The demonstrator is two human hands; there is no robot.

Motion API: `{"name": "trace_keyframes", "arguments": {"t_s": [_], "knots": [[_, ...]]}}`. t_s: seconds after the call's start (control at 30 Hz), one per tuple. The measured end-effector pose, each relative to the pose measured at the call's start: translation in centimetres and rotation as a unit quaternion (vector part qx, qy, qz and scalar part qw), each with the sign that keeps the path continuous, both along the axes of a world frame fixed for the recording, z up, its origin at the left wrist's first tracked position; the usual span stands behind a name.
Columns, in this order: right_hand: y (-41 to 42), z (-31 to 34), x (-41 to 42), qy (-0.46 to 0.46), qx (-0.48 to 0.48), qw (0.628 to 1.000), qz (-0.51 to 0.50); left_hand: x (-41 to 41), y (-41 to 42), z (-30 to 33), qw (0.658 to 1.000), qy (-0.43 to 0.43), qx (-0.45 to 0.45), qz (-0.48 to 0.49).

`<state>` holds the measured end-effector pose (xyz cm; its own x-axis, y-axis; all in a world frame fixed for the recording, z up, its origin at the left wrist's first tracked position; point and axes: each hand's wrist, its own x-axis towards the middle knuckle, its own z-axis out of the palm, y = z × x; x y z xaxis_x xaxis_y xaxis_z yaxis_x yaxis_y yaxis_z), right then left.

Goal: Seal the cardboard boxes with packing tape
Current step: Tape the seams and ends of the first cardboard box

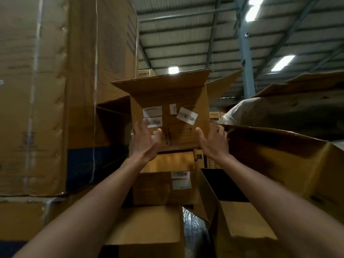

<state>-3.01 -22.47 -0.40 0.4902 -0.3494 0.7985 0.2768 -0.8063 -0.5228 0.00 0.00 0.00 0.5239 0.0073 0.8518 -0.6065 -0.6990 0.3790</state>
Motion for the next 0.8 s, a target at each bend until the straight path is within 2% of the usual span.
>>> {"name": "trace_keyframes", "arguments": {"t_s": [0.13,0.27,0.43,0.57,0.63,0.73,0.8], "knots": [[-1.4,1.5,4.1,0.06,0.11,0.989,0.083,5.4,0.4,1.8,0.986,0.088,-0.141,-0.02],[-2.5,2.3,6.3,0.064,0.146,0.978,0.134,9.0,1.6,3.0,0.96,0.146,-0.224,-0.085],[-3.6,3.0,6.8,0.09,0.192,0.956,0.202,10.0,2.6,3.1,0.901,0.23,-0.299,-0.212],[-4.1,2.7,4.7,0.095,0.201,0.944,0.244,11.1,3.9,2.8,0.888,0.223,-0.325,-0.239],[-4.8,2.6,3.0,0.079,0.228,0.927,0.286,7.6,3.5,2.7,0.888,0.206,-0.315,-0.265],[-6.0,2.4,0.1,0.094,0.232,0.901,0.354,2.5,2.6,2.5,0.855,0.166,-0.315,-0.377],[-4.7,2.5,-4.2,0.095,0.256,0.891,0.363,-0.1,2.6,2.3,0.833,0.158,-0.339,-0.408]]}}
